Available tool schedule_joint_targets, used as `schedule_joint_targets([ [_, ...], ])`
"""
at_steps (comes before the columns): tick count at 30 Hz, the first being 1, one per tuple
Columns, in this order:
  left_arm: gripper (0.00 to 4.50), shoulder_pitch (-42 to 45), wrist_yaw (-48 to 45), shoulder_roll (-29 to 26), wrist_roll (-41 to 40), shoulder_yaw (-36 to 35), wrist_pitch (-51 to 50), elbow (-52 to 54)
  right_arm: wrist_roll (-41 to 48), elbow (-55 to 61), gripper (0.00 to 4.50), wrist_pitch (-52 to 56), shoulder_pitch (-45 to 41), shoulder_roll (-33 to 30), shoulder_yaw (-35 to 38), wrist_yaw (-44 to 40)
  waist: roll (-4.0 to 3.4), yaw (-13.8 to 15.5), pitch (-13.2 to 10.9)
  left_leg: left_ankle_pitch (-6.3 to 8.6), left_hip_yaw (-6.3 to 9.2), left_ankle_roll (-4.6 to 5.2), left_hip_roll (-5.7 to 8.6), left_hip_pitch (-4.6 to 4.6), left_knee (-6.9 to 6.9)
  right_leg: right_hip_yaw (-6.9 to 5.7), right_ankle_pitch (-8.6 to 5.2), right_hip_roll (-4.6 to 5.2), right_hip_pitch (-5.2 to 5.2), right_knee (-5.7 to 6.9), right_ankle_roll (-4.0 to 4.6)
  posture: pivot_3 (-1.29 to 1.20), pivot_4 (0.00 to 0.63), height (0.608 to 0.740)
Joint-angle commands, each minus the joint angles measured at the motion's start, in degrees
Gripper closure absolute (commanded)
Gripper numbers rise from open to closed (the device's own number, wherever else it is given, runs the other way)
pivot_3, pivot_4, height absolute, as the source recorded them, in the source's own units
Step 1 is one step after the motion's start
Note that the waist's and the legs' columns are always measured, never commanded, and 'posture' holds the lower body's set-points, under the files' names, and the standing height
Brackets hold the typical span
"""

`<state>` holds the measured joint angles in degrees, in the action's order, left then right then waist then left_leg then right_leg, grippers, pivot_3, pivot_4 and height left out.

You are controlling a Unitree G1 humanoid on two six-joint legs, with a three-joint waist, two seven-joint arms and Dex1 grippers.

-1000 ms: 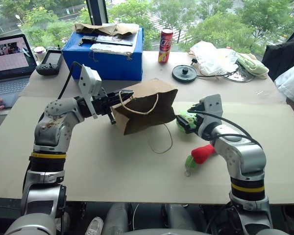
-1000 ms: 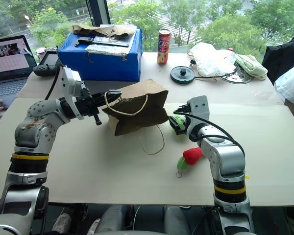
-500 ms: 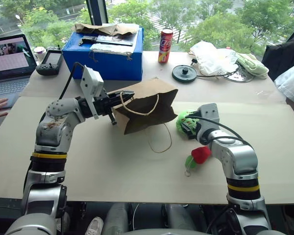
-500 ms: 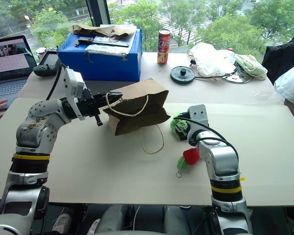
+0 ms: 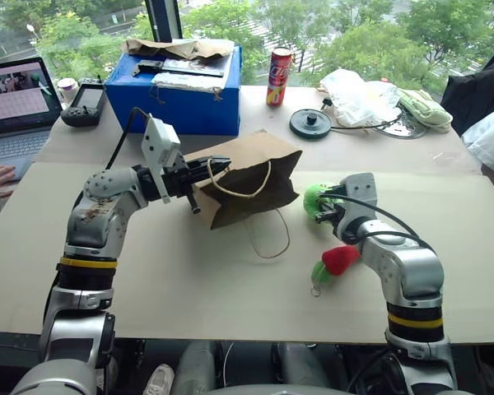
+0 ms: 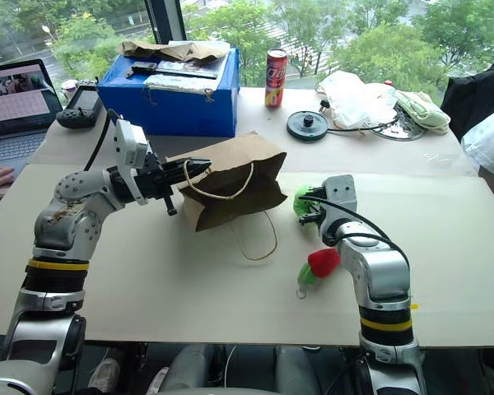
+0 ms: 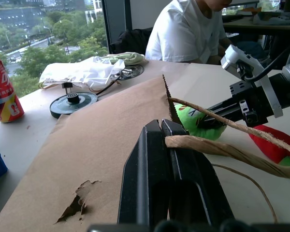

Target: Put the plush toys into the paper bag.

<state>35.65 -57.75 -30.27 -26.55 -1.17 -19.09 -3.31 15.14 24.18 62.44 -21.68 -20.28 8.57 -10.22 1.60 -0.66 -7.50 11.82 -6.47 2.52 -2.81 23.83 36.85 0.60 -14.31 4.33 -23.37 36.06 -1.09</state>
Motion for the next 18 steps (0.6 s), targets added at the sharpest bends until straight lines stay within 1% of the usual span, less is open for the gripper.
schedule_joint_targets([
  [1,4.50,1.1,-0.4,0.0,0.4,-0.3,1.3,0.2,7.2,10.1,3.89,4.3,-1.6,-3.4,3.7,-6.2,-0.02,0.0,0.0,0.00,0.00,0.00,0.00,0.00,0.00,0.00,0.00,0.00,0.00,-0.01,0.00,0.00,0.150,0.739],
  [6,4.50,1.4,-0.6,0.3,0.5,-0.3,1.3,-0.2,15.9,18.2,3.89,11.5,-1.7,-7.6,3.5,-12.2,-0.02,-0.2,0.0,0.00,0.04,0.01,-0.03,-0.01,-0.02,0.00,0.00,-0.06,0.00,0.00,0.00,0.00,0.150,0.739],
  [9,4.50,1.5,-0.6,0.5,0.6,-0.2,1.3,-0.3,19.1,20.4,3.89,14.4,-3.4,-6.7,2.5,-12.5,-0.01,-0.2,0.0,0.00,0.06,0.01,-0.03,-0.01,-0.02,0.00,0.00,-0.04,0.00,0.00,0.01,0.00,0.150,0.739],
  [13,4.50,2.0,-0.7,0.8,0.6,-0.3,1.1,-0.4,20.1,20.6,3.89,15.7,-5.0,-6.2,-2.0,-11.6,-0.01,-0.1,0.0,0.00,0.06,0.01,-0.02,-0.01,-0.01,0.00,0.00,-0.02,0.00,0.00,0.00,0.00,0.150,0.739],
  [15,4.50,2.2,-0.7,0.9,0.5,-0.4,1.0,-0.5,19.9,19.2,3.89,15.1,-6.0,-4.6,-4.0,-10.6,-0.01,-0.1,0.0,0.00,0.06,0.01,-0.02,0.00,-0.02,0.00,0.00,-0.01,0.00,-0.02,0.01,0.00,0.150,0.739],
  [18,4.50,2.3,-0.7,1.0,0.2,-0.4,0.7,-0.2,18.1,15.7,3.89,13.5,-7.8,-3.4,-9.2,-9.5,-0.01,-0.1,0.0,0.00,0.06,0.01,-0.01,0.01,-0.01,0.00,0.00,-0.01,0.00,-0.02,0.00,0.00,0.150,0.739],
])
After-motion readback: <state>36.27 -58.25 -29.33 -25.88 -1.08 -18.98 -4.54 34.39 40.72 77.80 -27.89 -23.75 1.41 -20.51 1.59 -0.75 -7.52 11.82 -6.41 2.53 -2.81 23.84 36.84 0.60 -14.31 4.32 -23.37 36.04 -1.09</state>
